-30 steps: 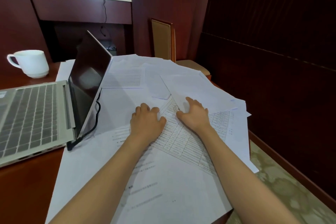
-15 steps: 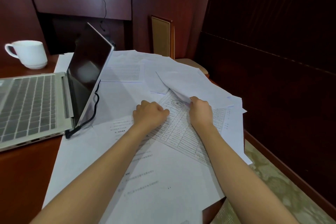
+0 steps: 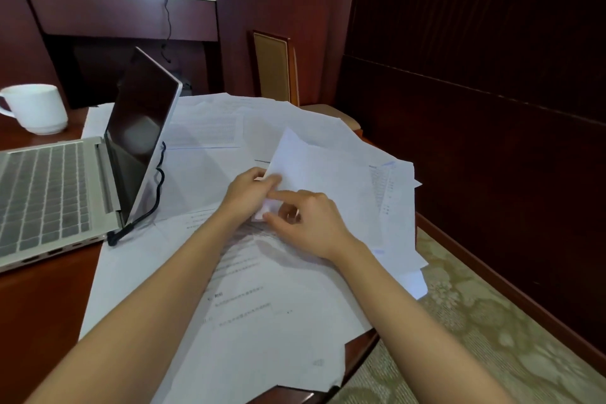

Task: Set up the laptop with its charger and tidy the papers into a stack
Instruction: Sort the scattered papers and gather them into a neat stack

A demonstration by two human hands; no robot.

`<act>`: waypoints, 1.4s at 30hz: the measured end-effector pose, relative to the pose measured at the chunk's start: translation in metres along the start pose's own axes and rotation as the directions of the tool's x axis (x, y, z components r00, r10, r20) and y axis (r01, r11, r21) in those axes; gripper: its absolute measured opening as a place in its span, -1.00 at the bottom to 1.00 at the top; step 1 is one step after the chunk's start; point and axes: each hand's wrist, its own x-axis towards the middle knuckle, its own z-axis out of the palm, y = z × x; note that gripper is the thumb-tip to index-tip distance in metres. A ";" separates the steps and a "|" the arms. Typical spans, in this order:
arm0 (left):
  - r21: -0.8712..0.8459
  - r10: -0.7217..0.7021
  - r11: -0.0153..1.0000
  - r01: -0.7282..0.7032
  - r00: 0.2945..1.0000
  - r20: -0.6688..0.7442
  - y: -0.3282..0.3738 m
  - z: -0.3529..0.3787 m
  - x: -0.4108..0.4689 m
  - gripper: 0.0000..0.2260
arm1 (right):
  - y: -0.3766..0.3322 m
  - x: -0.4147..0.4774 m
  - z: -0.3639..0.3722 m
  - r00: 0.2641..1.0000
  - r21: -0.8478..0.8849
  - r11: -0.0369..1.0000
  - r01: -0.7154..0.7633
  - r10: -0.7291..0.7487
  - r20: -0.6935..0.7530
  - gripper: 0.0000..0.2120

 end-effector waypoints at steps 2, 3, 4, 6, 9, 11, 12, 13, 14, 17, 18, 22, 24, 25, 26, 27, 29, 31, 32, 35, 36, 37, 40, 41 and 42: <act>0.189 0.042 0.981 -0.039 0.999 -0.012 -0.001 -0.001 0.000 -0.89 | 0.003 0.000 -0.005 0.990 0.151 0.986 -0.065 0.082 -0.111 -0.76; 0.293 0.050 0.955 -0.040 0.998 -0.027 0.000 -0.002 -0.001 -0.83 | 0.009 0.001 -0.007 0.966 0.226 0.969 -0.105 0.153 -0.208 -0.78; 0.387 0.067 0.921 -0.042 0.996 -0.052 0.001 -0.004 -0.002 -0.78 | 0.015 0.002 -0.012 0.920 0.301 0.940 -0.161 0.254 -0.300 -0.78; 0.530 0.104 0.847 -0.044 0.991 -0.084 0.001 -0.007 -0.004 -0.73 | 0.032 0.004 -0.022 0.800 0.443 0.840 -0.313 0.485 -0.354 -0.73; 0.667 0.156 0.744 -0.049 0.982 -0.102 -0.001 -0.004 -0.007 -0.69 | 0.060 0.002 -0.030 0.680 0.474 0.698 -0.536 0.690 -0.248 -0.57; 0.711 0.170 0.702 -0.051 0.981 -0.098 -0.005 -0.002 -0.007 -0.62 | 0.069 -0.003 -0.034 0.622 0.441 0.652 -0.617 0.747 -0.235 -0.46; 0.727 0.168 0.685 -0.049 0.981 -0.092 -0.007 -0.003 -0.006 -0.57 | 0.073 -0.004 -0.037 0.599 0.473 0.632 -0.613 0.763 -0.243 -0.43; 0.733 0.169 0.679 -0.052 0.982 -0.088 -0.009 -0.003 -0.005 -0.54 | 0.076 -0.004 -0.040 0.583 0.530 0.604 -0.595 0.779 -0.232 -0.40; 0.724 0.169 0.687 -0.056 0.982 -0.085 -0.012 -0.004 -0.003 -0.52 | 0.076 -0.002 -0.045 0.566 0.601 0.552 -0.578 0.802 -0.192 -0.37; 0.661 0.166 0.748 -0.062 0.981 -0.097 -0.015 -0.007 -0.001 -0.54 | 0.076 0.008 -0.060 0.530 0.751 0.378 -0.541 0.847 -0.044 -0.34; 0.642 0.167 0.764 -0.066 0.981 -0.098 -0.015 -0.007 -0.002 -0.54 | 0.076 0.009 -0.062 0.518 0.775 0.334 -0.536 0.855 -0.011 -0.34; 0.538 0.174 0.835 -0.116 0.983 -0.058 -0.009 -0.004 -0.007 -0.56 | 0.080 0.004 -0.054 0.521 0.752 0.387 -0.534 0.851 -0.069 -0.58; 0.468 0.178 0.873 -0.140 0.983 -0.038 -0.008 -0.003 -0.010 -0.56 | 0.079 -0.002 -0.047 0.567 0.664 0.498 -0.557 0.813 -0.134 -0.71; 0.428 0.174 0.893 -0.139 0.984 -0.042 -0.008 -0.002 -0.011 -0.57 | 0.079 -0.004 -0.045 0.592 0.628 0.548 -0.553 0.789 -0.167 -0.74; 0.381 0.162 0.916 -0.129 0.985 -0.054 -0.008 -0.002 -0.011 -0.57 | 0.079 -0.005 -0.044 0.609 0.603 0.591 -0.536 0.765 -0.208 -0.76; 0.326 0.143 0.939 -0.113 0.987 -0.069 -0.009 -0.002 -0.011 -0.57 | 0.078 -0.005 -0.044 0.616 0.586 0.626 -0.514 0.745 -0.256 -0.78; 0.223 0.109 0.971 -0.087 0.990 -0.091 -0.008 -0.003 -0.010 -0.55 | 0.075 -0.005 -0.046 0.618 0.581 0.667 -0.466 0.715 -0.326 -0.85; 0.162 0.088 0.984 -0.076 0.994 -0.068 -0.003 -0.004 -0.010 -0.45 | 0.074 -0.005 -0.050 0.629 0.647 0.657 -0.387 0.701 -0.336 -0.93; 0.136 0.077 0.988 -0.071 0.996 -0.040 -0.001 -0.005 -0.009 -0.38 | 0.073 -0.006 -0.053 0.636 0.693 0.638 -0.336 0.696 -0.333 -0.87; 0.034 0.057 0.998 -0.059 0.998 0.036 0.006 -0.010 -0.010 -0.29 | 0.066 -0.009 -0.068 0.682 0.783 0.594 -0.187 0.651 -0.332 -0.86; -0.017 0.073 0.997 -0.073 0.996 0.053 0.009 -0.012 -0.009 -0.33 | 0.062 -0.009 -0.074 0.699 0.799 0.582 -0.148 0.633 -0.332 -0.88; -0.065 0.104 0.993 -0.100 0.992 0.066 0.012 -0.013 -0.009 -0.42 | 0.059 -0.009 -0.080 0.709 0.812 0.572 -0.120 0.622 -0.333 -0.88; -0.150 0.218 0.966 -0.210 0.975 0.037 0.030 -0.017 -0.014 -0.67 | 0.051 -0.005 -0.092 0.723 0.828 0.559 -0.056 0.595 -0.353 -0.87; -0.180 0.245 0.954 -0.239 0.969 0.011 0.036 -0.018 -0.016 -0.70 | 0.049 -0.003 -0.094 0.726 0.822 0.569 -0.033 0.578 -0.371 -0.86; -0.210 0.272 0.940 -0.268 0.962 -0.011 0.041 -0.019 -0.018 -0.72 | 0.046 -0.001 -0.095 0.732 0.808 0.589 -0.011 0.556 -0.394 -0.86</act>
